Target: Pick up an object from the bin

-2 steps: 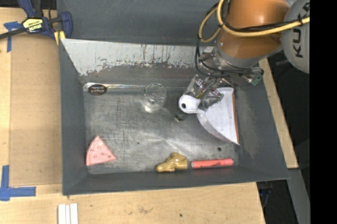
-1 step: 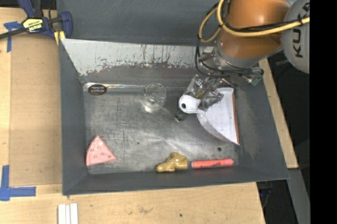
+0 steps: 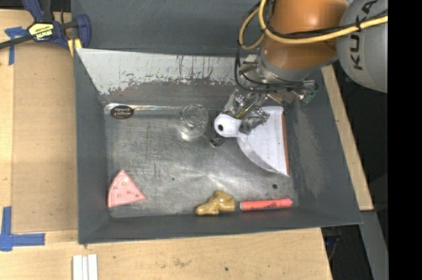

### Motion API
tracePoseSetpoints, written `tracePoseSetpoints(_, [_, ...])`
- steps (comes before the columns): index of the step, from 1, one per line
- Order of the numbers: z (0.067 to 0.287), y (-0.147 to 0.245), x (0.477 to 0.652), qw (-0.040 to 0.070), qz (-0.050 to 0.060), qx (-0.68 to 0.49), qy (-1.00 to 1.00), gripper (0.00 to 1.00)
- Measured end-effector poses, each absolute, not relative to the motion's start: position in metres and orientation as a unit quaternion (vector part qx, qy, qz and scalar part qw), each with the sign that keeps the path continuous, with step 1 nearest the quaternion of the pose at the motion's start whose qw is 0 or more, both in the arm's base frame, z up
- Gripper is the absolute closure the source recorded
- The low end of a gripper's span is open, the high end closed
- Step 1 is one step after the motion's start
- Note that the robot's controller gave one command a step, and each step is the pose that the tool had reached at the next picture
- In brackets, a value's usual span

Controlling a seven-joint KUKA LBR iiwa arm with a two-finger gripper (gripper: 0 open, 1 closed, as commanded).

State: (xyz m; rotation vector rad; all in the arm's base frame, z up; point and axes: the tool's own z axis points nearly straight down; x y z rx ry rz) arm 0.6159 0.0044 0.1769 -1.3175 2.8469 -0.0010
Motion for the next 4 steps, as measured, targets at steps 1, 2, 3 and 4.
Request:
tracePoseSetpoints(1, [0.168,0.009,0.620,0.001,0.001,-0.397,0.918,1.00])
tracePoseSetpoints(2, [0.126,-0.013,0.616,0.005,-0.002,-0.472,0.882,1.00])
tracePoseSetpoints(3, [0.139,-0.011,0.611,-0.005,0.004,-0.529,0.849,1.00])
tracePoseSetpoints(4, [0.136,-0.032,0.605,0.007,-0.003,-0.512,0.859,1.00])
